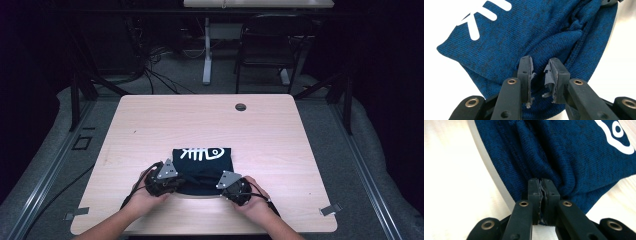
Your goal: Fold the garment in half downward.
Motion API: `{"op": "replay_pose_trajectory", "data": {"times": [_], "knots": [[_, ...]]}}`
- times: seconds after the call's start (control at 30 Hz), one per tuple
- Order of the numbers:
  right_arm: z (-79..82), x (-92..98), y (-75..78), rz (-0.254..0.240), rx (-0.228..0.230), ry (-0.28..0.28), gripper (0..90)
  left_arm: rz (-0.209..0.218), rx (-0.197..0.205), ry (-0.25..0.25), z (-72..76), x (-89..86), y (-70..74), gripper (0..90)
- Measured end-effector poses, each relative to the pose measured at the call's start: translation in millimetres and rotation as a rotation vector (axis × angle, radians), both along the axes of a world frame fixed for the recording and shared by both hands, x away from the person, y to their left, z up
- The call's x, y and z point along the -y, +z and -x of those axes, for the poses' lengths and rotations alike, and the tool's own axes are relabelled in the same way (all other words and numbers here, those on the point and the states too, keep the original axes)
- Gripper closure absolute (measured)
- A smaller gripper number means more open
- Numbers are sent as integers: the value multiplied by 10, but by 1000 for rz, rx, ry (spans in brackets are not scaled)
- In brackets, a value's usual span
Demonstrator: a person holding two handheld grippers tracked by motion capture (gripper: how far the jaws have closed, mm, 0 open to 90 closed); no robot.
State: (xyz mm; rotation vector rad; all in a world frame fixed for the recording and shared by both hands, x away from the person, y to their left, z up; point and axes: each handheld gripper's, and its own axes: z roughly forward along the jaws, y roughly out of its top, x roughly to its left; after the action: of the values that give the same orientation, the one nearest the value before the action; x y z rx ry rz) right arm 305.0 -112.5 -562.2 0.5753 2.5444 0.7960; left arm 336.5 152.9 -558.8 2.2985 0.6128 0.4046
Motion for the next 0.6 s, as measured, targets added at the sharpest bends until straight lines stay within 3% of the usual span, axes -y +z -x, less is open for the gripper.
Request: {"op": "replay_pose_trajectory", "data": {"times": [0.07, 0.33, 0.6], "knots": [[-51, 16, -14, -20, -3, -19, 862, 12, -1, 20, -60, 23, 0, 736], [-205, 71, 11, -19, -7, -49, 856, 68, -21, 68, -223, 52, -30, 732], [-285, 77, 17, -29, -10, -58, 853, 67, -16, 81, -252, 54, -31, 732]]}}
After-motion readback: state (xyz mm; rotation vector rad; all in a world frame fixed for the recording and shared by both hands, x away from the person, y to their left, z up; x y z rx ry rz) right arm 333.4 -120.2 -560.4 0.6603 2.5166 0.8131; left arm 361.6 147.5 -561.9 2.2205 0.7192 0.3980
